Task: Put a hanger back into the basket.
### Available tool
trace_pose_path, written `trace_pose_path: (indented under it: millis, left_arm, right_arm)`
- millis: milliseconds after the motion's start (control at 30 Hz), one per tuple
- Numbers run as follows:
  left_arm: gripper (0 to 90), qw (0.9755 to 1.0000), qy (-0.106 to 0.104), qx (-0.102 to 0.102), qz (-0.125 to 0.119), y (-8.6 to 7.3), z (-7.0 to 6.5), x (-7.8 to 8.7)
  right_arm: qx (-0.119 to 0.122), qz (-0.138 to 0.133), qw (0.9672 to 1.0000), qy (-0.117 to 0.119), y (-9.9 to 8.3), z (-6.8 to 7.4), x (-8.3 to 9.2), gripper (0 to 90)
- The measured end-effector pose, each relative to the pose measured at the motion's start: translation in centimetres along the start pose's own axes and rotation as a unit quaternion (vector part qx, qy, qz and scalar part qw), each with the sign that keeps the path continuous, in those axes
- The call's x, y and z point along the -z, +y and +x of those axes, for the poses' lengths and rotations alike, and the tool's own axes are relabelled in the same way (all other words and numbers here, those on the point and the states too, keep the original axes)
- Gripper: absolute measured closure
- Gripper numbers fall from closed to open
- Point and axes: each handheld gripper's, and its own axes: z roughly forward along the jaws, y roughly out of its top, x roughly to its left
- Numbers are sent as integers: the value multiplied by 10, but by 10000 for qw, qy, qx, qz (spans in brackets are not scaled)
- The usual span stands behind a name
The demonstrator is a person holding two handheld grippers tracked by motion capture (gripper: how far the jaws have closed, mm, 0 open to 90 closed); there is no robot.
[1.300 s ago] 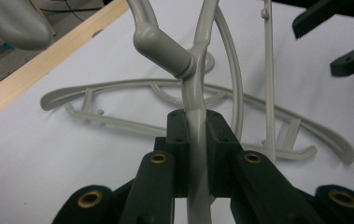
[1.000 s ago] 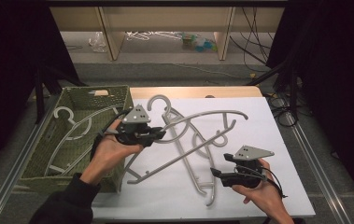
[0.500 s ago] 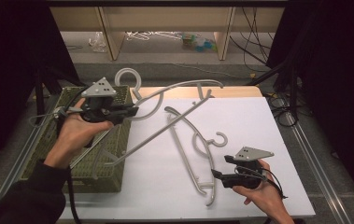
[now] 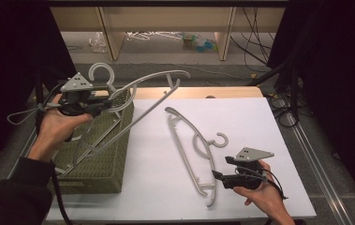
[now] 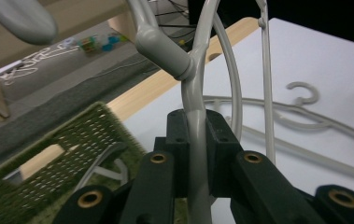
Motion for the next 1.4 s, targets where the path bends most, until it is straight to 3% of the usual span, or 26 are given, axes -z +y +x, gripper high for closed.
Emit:
trace_pose_path:
  millis: [67,100,167,267,333,367,400,467,533,667,700,767,833,1000,1167,1400]
  left_arm:
    - [812,9999,100,66,-25,-4,6,-2]
    - [813,9999,123,-21,47,-6,11,-1]
    - [813,9996,233,152,-19,-11,17,-3]
    - [813,9991,382,134,123,-18,28,-1]
    - [813,9986,444,259,94,-24,33,-2]
    - [813,9987,470,144,165,-26,38,-1]
    - [813,9978,552,334,180,-30,39,0]
    - [813,9974,595,336,242,-35,46,1]
    - [813,9961,704,510,166,-40,51,0]
    - [813,9944,865,571,201,-50,64,2]
    - [813,9945,886,474,303,-53,69,4]
    - [813,9922,1034,632,283,-62,78,3]
    - [813,9911,1117,662,300,-68,83,3]
    - [813,9890,1211,793,290,-79,89,4]
    - [813,9886,1243,645,556,-92,94,7]
    - [812,9870,1271,628,753,-107,96,6]
  right_arm:
    - [9,19,10000,6,0,0,0,288]
    - [-3,3,10000,-6,0,0,-1,288]
    - [-1,27,10000,13,0,0,0,288]
    - [-10,30,10000,13,0,0,0,288]
    - [-74,66,9999,19,-1,0,0,288]
    - [-110,93,9999,24,-1,1,0,288]
    - [-110,92,9999,29,-1,0,0,288]
    - [-79,85,9999,15,-1,0,-1,288]
    - [-89,99,9999,20,-1,0,-1,288]
    - [-127,121,9998,39,-1,0,-1,288]
    - [-134,121,9998,38,-1,0,-2,288]
    - [-93,93,9999,21,-2,0,-3,288]
    - [-90,102,9999,30,-2,0,-3,288]
    - [-82,109,9999,23,-3,-1,-3,288]
    - [-87,143,9999,36,-3,-1,-4,288]
    - [-69,112,9999,45,-3,-1,-5,287]
